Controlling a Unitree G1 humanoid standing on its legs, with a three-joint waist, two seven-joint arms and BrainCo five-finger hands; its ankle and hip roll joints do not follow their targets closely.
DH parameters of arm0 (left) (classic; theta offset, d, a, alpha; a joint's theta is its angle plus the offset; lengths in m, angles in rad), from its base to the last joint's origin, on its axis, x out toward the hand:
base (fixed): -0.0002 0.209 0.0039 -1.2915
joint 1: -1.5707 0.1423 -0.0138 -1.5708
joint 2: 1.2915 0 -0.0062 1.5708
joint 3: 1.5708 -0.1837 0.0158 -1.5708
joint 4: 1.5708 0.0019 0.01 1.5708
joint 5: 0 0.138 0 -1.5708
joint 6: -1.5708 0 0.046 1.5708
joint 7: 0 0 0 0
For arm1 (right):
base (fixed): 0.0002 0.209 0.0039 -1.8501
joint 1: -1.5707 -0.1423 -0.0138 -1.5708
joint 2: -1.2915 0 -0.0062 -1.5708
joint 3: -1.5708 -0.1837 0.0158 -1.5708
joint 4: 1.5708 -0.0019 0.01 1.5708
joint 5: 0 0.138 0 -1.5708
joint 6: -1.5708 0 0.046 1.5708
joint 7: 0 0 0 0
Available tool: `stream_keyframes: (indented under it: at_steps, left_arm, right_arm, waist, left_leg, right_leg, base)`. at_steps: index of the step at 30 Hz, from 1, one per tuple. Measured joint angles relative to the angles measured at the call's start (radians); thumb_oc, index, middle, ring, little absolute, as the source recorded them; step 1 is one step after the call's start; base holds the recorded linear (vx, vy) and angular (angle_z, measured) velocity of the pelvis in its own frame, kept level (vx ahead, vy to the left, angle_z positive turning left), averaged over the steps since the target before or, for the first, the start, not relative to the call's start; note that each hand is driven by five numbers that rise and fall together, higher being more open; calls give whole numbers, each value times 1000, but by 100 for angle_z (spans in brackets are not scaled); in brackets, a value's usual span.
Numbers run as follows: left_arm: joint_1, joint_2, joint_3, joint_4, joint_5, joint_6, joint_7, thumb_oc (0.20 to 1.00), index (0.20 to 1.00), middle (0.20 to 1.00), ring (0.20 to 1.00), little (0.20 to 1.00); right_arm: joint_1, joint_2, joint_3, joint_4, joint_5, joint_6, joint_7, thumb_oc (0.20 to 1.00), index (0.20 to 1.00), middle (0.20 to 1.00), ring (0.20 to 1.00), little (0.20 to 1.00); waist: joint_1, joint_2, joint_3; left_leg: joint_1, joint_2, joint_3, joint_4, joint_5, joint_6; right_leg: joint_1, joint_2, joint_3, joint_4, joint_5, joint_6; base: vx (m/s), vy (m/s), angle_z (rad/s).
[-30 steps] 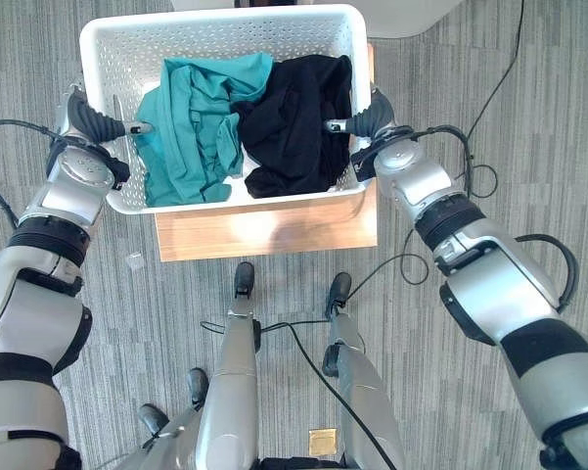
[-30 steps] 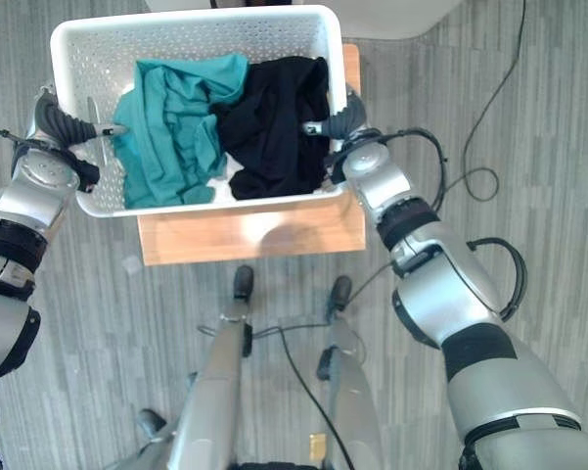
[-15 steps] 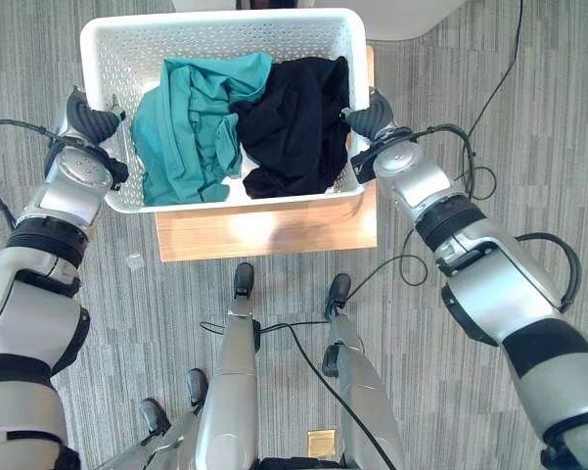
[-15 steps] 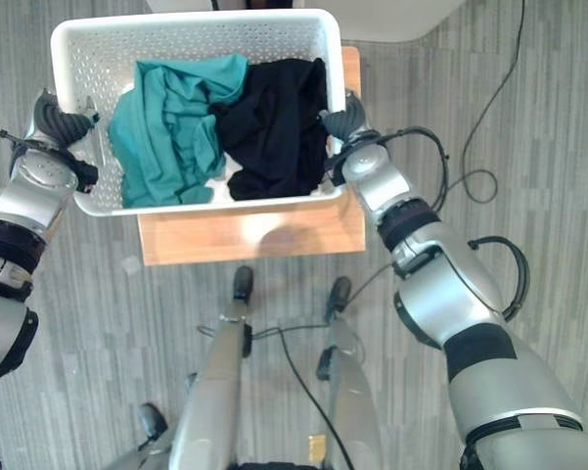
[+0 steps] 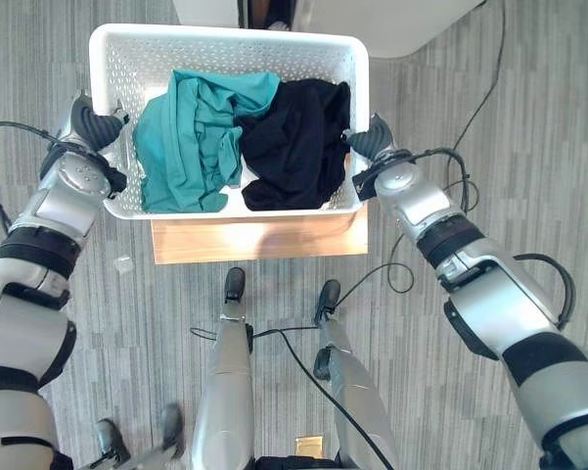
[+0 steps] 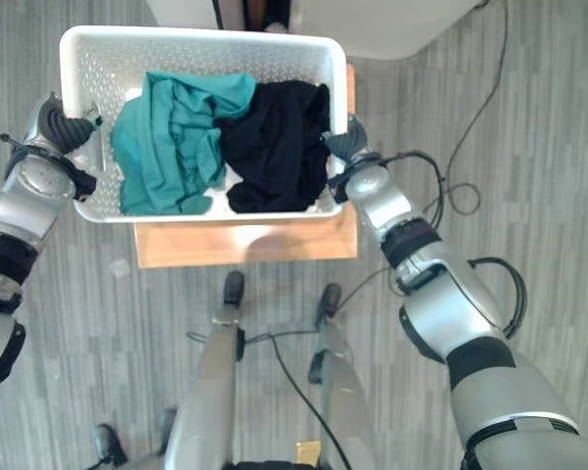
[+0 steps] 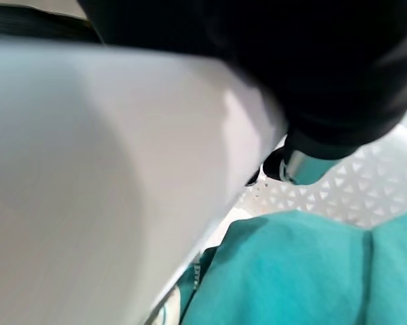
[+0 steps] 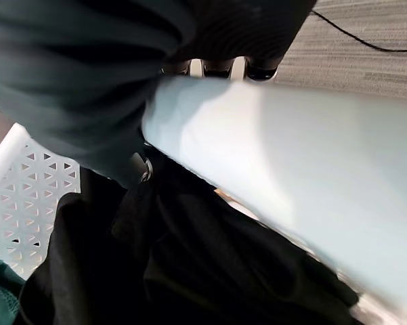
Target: Grab the laundry basket,head to the washer,open it,put in the laundry and shut it.
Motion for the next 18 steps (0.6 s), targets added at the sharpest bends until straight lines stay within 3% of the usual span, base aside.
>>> stream_keyframes:
  at_steps: [7,12,15,16,18]
  left_arm:
    - [12,44,0,-89,58,12,-13,200,200,200,200,200]
    - [22,92,-40,-207,151,16,-54,200,200,200,200,200]
    - [15,110,-37,-236,158,18,-71,200,200,200,200,200]
    - [31,108,-54,-249,160,18,-91,200,200,200,200,200]
    - [88,80,-50,-283,162,11,-91,200,200,200,200,200]
  right_arm:
    - [8,-15,-26,-11,-2,4,23,200,200,200,200,200]
    - [73,-68,-53,-60,2,11,57,200,200,200,200,200]
    - [74,-97,-67,-95,3,19,71,200,200,200,200,200]
    - [102,-106,-65,-98,7,28,89,200,200,200,200,200]
    - [166,-121,-67,-112,7,26,91,200,200,200,200,200]
  waist:
    - [3,2,8]
    - [21,5,10]
    - [19,10,14]
    - [22,11,9]
    - [17,12,-71]
  left_leg:
    - [64,8,1,-7,-4,-6]
    - [181,11,1,-39,-11,-12]
    - [221,14,5,-47,-16,-13]
    - [275,12,5,-67,-17,-13]
    - [285,12,4,-72,-36,-16]
  right_leg:
    - [57,8,-1,6,-26,-24]
    - [154,8,-1,14,-45,-5]
    - [187,10,0,20,-68,-26]
    - [232,9,-1,16,-65,-15]
    - [243,6,-3,8,-87,-2]
  base:
    - [49,-31,-1]
    - [45,-24,0]
    - [96,-38,-2]
    - [67,-18,6]
    - [99,-16,5]
